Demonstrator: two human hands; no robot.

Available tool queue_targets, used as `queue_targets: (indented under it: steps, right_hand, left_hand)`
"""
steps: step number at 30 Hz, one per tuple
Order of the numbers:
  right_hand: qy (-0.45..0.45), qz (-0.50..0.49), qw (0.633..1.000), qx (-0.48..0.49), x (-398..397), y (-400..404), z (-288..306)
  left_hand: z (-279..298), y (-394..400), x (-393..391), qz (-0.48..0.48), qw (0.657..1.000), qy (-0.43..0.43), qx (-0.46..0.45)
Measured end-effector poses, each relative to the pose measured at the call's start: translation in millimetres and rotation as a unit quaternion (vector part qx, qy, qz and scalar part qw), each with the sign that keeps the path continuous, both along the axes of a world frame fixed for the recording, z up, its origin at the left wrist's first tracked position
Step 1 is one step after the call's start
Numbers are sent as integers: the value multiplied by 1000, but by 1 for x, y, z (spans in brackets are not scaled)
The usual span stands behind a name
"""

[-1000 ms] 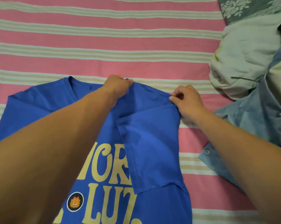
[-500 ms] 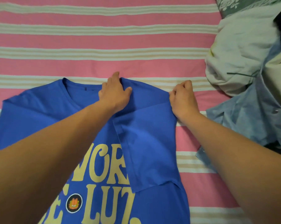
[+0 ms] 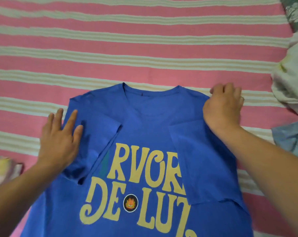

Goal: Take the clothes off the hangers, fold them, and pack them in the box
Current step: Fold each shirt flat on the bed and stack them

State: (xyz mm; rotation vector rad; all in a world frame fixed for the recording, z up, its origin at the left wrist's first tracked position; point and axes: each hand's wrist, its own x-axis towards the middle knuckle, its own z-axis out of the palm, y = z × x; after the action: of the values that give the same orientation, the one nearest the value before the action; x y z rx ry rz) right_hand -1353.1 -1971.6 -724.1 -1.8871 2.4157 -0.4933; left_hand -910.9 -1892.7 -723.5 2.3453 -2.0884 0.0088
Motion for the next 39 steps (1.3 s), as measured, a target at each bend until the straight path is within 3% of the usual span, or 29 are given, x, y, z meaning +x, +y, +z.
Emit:
queue_targets:
  steps: [2, 5, 10, 16, 19, 23, 30, 35, 39]
  right_hand:
    - [-45, 100, 994, -1, 63, -12, 6]
    - [-175, 173, 965, 95, 157, -38, 7]
    - [-288, 110, 936, 168, 230, -92, 0]
    - [-401, 34, 904, 143, 251, -119, -10]
    - [-457, -42, 881, 110, 253, -122, -13]
    - [-449, -8, 882, 141, 252, -118, -18]
    - [-425, 59, 890, 154, 242, -111, -19]
    - [-425, 52, 889, 161, 244, -115, -17]
    - [-365, 48, 914, 168, 250, -129, -19]
  left_hand:
    - [-2, -2, 18, -61, 998, -30, -4]
    - [1, -34, 25, -54, 996, 53, -37]
    - [-7, -111, 37, -8, 982, 177, -69]
    - [-19, -127, 53, -9, 969, 234, -77]
    - [-22, -120, 63, -46, 972, 212, -95]
    - [-22, -119, 66, -85, 971, 206, -86]
    - [-12, -134, 66, -60, 981, 182, -9]
    - [2, -135, 63, -147, 983, 108, 10]
    - [10, -156, 67, -35, 990, 132, 30]
